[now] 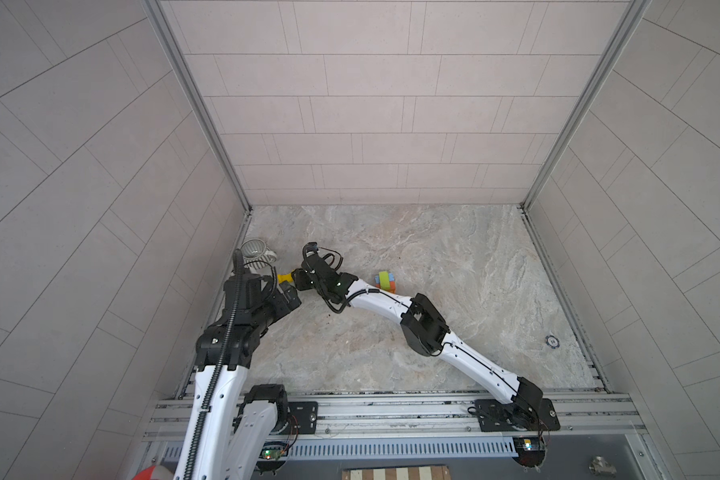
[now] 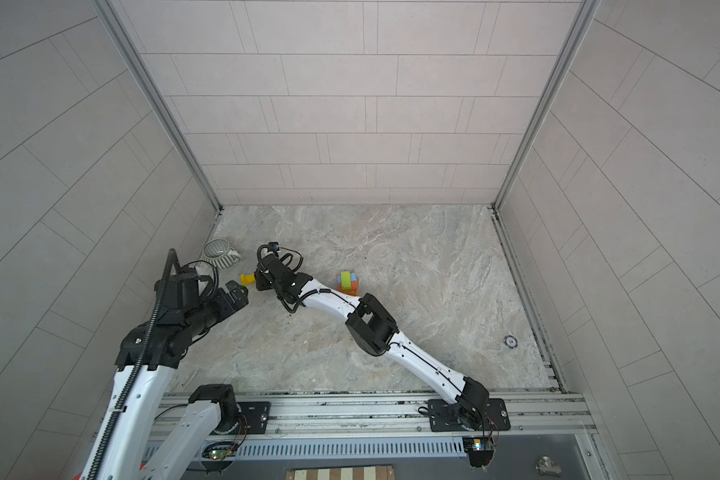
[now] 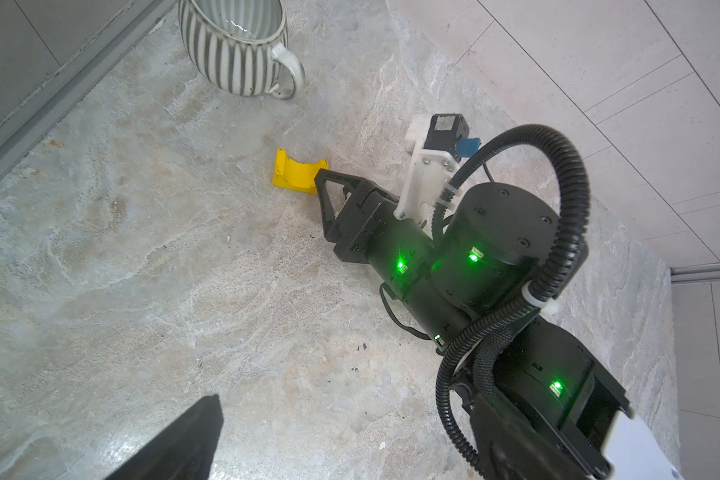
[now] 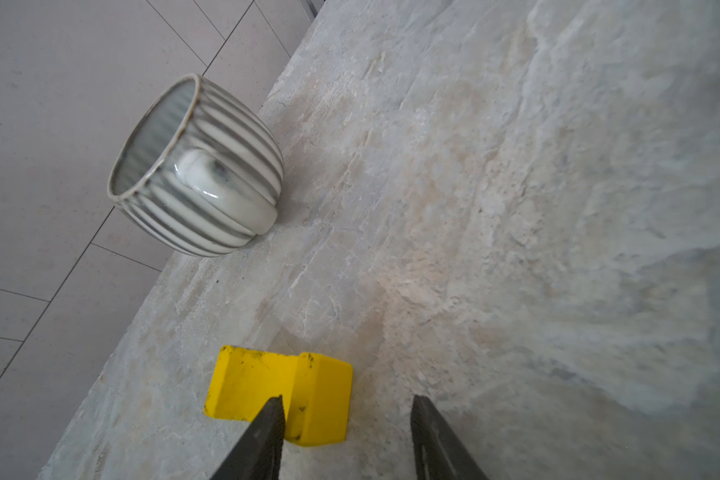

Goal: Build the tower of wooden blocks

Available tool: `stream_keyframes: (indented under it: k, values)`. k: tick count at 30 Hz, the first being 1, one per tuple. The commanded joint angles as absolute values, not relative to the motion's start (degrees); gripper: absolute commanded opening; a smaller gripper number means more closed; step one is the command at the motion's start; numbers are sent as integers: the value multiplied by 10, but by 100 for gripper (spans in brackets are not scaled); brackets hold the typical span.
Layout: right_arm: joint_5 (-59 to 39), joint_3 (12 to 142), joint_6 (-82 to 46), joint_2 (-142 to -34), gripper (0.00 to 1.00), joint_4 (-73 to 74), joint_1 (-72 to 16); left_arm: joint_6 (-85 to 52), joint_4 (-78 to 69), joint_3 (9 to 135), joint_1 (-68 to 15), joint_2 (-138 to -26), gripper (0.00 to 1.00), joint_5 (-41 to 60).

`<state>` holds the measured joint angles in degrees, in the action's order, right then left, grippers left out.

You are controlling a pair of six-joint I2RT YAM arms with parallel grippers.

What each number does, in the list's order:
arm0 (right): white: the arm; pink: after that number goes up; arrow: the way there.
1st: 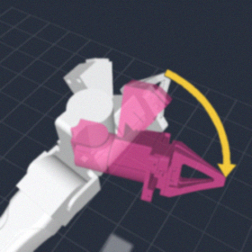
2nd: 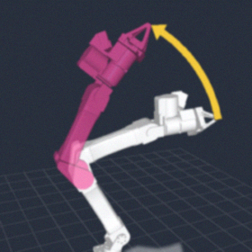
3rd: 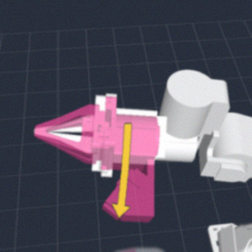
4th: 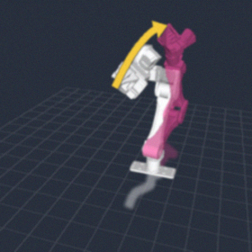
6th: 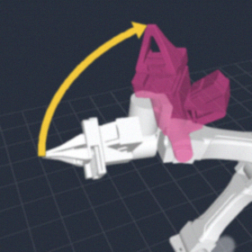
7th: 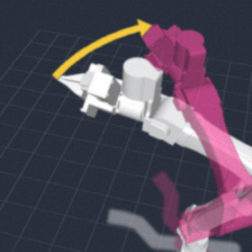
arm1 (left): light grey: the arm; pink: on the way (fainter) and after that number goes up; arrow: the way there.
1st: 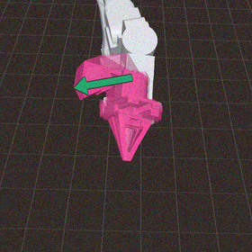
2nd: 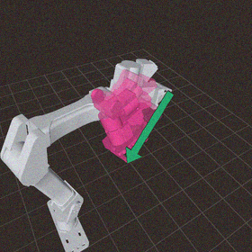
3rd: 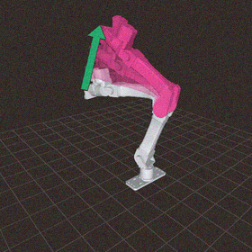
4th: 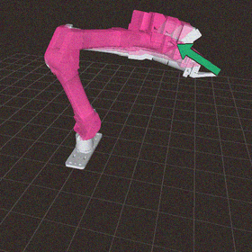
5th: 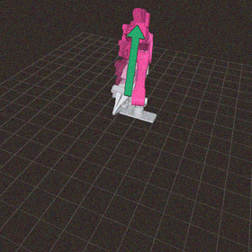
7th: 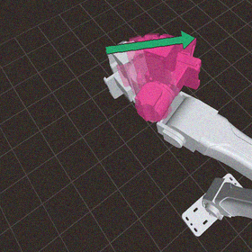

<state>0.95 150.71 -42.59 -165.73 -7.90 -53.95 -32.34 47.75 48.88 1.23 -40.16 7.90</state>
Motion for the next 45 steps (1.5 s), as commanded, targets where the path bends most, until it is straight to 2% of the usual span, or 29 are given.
stream_keyframes:
  k: [1, 7, 14, 30, 33, 37, 42, 45]
  values:
    - [44, 1526, -426, -1685, 45, -95, -542, -319, 468, 482, 16, -400, 100, 77]
    - [66, 1521, -406, -1680, 33, -130, -540, -318, 469, 482, 15, -400, 100, 71]
    - [61, 1420, -390, -1619, 17, -134, -521, -319, 469, 481, 16, -405, 100, 71]
    - [15, 1068, -307, -1383, 11, -84, -454, -318, 463, 480, 16, -408, 100, 78]
    - [-8, 1019, -295, -1344, 16, -88, -432, -317, 461, 479, 15, -406, 100, 81]
    - [-51, 998, -273, -1313, 32, -122, -408, -316, 456, 475, 15, -407, 100, 87]
    - [-77, 1027, -238, -1293, 60, -195, -398, -301, 437, 463, 13, -408, 100, 118]
    - [-73, 1055, -217, -1283, 70, -243, -398, -296, 432, 461, 12, -413, 100, 127]
